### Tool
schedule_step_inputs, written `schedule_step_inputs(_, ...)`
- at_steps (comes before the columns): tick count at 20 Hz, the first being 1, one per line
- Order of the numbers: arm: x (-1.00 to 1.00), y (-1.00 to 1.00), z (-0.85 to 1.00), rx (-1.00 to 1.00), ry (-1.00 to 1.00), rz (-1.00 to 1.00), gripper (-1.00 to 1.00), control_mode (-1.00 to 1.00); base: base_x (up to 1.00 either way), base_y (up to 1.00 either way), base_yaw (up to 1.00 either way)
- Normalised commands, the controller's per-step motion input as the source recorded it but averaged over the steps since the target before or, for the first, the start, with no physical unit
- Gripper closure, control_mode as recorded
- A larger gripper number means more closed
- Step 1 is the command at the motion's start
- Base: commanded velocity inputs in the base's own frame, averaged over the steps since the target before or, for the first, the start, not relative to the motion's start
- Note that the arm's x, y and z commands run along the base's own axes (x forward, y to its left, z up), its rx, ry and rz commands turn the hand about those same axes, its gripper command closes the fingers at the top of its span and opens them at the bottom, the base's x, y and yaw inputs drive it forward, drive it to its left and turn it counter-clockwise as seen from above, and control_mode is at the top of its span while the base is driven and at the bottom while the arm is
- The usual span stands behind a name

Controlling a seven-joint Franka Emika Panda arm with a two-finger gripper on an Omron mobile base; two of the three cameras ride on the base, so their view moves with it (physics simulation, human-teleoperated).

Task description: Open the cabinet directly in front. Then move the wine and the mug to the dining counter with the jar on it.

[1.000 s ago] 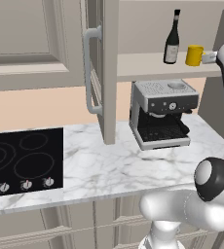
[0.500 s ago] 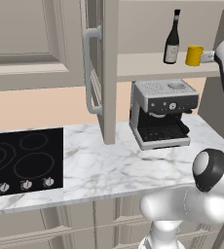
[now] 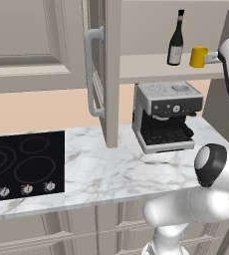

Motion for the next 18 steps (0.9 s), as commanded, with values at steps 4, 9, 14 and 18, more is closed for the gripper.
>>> schedule_step_inputs(4,0.17,-0.06,-0.04,0.00,0.00,0.02,-1.00,-1.00,0.00,0.00,0.00)
schedule_step_inputs(9,0.19,-0.02,0.00,0.00,0.01,0.01,-1.00,-1.00,0.00,0.00,0.00)
schedule_step_inputs(14,0.17,-0.02,-0.01,0.00,0.02,0.00,-1.00,-1.00,0.00,0.00,0.00)
schedule_step_inputs(18,0.17,-0.07,-0.01,0.00,0.04,0.00,-1.00,-1.00,0.00,0.00,0.00)
